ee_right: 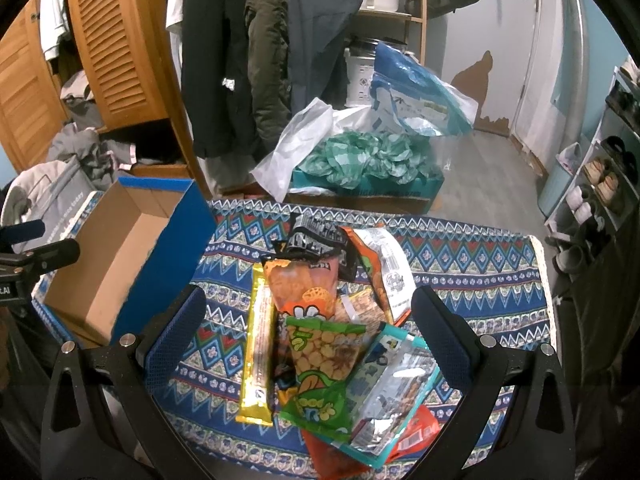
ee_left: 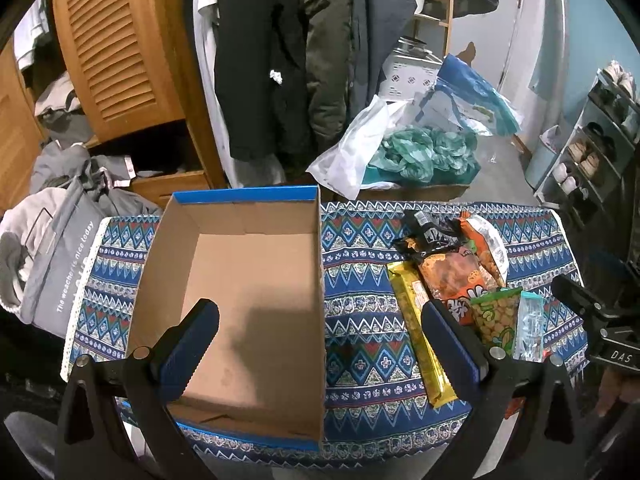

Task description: Organize snacks

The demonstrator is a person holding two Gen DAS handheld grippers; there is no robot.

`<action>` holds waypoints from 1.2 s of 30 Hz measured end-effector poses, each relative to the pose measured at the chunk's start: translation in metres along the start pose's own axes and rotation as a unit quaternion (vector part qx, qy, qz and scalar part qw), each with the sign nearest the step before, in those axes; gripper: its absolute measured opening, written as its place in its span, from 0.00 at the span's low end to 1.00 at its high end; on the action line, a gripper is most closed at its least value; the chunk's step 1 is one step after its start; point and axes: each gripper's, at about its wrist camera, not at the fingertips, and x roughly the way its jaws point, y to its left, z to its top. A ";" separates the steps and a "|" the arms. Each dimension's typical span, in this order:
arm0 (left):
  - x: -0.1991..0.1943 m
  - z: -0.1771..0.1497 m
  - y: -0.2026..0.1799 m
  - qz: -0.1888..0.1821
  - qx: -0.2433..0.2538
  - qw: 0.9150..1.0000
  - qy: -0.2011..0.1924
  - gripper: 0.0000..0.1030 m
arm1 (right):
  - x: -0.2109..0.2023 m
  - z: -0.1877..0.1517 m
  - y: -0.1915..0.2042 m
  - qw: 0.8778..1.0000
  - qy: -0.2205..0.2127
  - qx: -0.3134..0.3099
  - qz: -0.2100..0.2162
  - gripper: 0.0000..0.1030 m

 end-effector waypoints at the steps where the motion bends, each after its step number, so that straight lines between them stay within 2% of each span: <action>1: 0.000 0.000 0.000 0.000 0.000 1.000 0.000 0.99 | 0.000 -0.001 0.000 1.000 0.000 0.000 0.000 0.98; 36: 0.004 -0.001 -0.003 -0.003 0.003 1.000 0.011 0.99 | 0.003 -0.007 -0.002 1.000 0.009 0.000 -0.001 0.98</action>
